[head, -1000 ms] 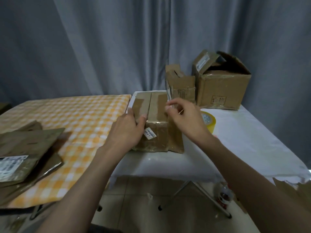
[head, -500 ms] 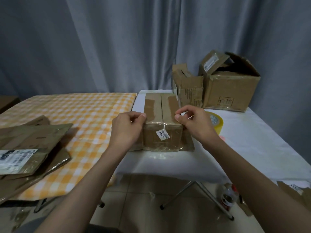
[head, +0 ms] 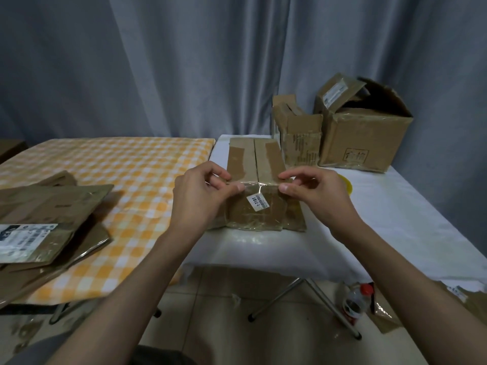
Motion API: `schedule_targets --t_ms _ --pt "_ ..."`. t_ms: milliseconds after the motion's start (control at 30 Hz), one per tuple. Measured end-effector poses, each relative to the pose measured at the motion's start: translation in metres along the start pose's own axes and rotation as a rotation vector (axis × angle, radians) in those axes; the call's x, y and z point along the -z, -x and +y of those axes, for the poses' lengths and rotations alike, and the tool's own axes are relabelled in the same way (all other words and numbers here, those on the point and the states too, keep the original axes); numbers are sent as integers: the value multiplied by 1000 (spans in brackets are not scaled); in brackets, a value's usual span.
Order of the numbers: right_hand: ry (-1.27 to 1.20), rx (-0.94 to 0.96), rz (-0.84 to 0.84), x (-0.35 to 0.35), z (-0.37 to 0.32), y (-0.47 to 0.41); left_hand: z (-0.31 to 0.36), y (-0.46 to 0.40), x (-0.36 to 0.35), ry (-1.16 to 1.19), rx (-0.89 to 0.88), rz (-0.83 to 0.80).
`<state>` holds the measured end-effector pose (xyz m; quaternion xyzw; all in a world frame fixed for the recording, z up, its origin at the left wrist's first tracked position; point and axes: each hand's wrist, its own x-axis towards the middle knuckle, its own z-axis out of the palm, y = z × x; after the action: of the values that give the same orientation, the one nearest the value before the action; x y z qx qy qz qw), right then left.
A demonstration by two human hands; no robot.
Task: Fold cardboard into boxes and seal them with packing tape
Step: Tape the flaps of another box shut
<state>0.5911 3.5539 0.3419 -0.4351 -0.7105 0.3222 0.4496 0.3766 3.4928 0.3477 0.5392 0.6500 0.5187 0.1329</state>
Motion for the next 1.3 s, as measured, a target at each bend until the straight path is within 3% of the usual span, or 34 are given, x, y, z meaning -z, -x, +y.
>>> schedule_targets --t_ms 200,367,500,667,833,1100,1233,1300 --pt "152 117 10 -5 5 -1 -12 -3 -3 -64 -62 -50" --pt "352 319 29 -11 12 2 -22 -5 -12 -164 -238 29" --pt "342 296 75 -14 13 3 -24 -3 -15 -235 -365 49" --pt "144 119 -104 7 13 0 -27 -20 7 -13 -258 -152" --pt "27 90 -176 16 18 -4 -32 -32 22 108 -200 -340" --pt "141 201 -58 1 17 -8 -42 -32 -3 17 -404 -182" --pt "187 253 -39 -7 13 -3 -37 -28 -14 -257 -611 -112" --pt "199 246 -47 -8 12 -3 -34 -27 -17 -294 -629 -105"
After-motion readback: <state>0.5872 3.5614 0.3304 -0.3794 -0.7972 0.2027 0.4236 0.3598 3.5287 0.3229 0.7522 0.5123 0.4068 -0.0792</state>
